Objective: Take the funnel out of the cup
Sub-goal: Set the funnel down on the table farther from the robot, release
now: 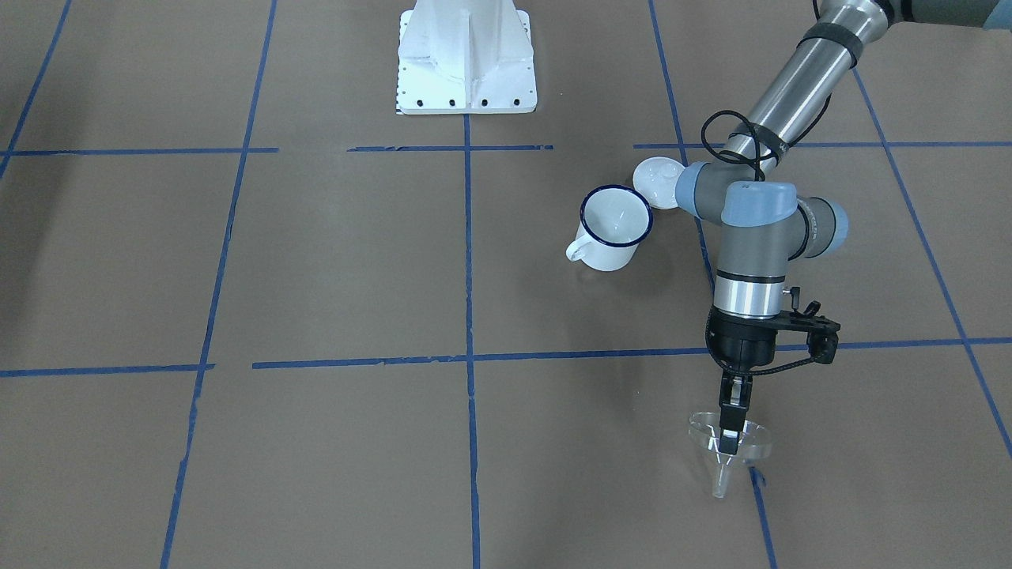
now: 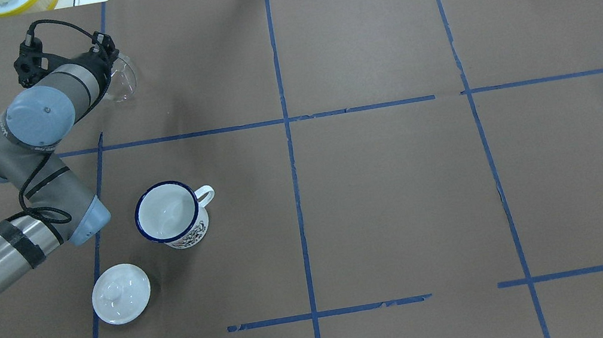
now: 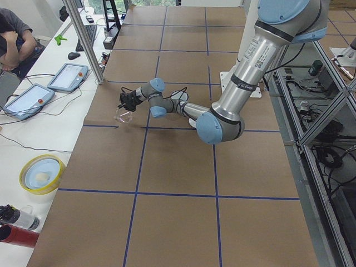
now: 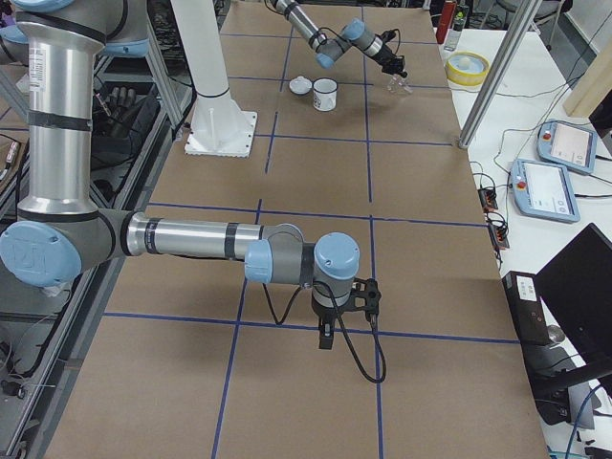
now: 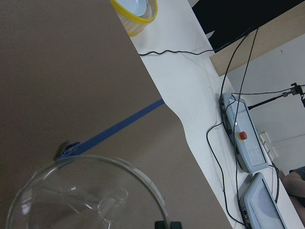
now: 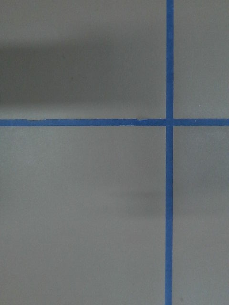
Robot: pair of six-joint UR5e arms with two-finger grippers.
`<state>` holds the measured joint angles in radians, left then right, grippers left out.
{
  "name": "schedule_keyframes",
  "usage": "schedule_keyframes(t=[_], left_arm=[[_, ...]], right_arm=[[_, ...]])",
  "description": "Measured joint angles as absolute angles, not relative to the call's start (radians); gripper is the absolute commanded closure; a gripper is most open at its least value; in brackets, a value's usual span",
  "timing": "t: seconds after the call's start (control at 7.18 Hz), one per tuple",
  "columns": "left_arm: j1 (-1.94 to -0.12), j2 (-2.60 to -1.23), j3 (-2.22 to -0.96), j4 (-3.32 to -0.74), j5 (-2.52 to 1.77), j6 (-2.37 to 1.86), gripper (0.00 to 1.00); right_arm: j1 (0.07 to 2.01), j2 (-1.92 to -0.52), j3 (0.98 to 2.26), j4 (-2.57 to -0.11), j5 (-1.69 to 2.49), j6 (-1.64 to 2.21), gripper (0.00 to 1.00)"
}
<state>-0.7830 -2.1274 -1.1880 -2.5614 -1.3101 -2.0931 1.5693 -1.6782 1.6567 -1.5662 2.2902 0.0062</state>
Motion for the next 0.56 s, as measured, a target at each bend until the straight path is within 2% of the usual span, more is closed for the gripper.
schedule_keyframes(t=[0.28, 0.56], left_arm=[[-0.788, -2.127, -1.211, -2.562, -1.314, -2.041, 0.0], [-0.813, -2.101, -1.325, -2.535, -1.409, -1.929, 0.0]], right_arm=[[1.569, -1.678, 1.657, -1.566, 2.29, 0.006, 0.0], [1.569, -1.678, 1.656, -1.566, 2.29, 0.006, 0.0]])
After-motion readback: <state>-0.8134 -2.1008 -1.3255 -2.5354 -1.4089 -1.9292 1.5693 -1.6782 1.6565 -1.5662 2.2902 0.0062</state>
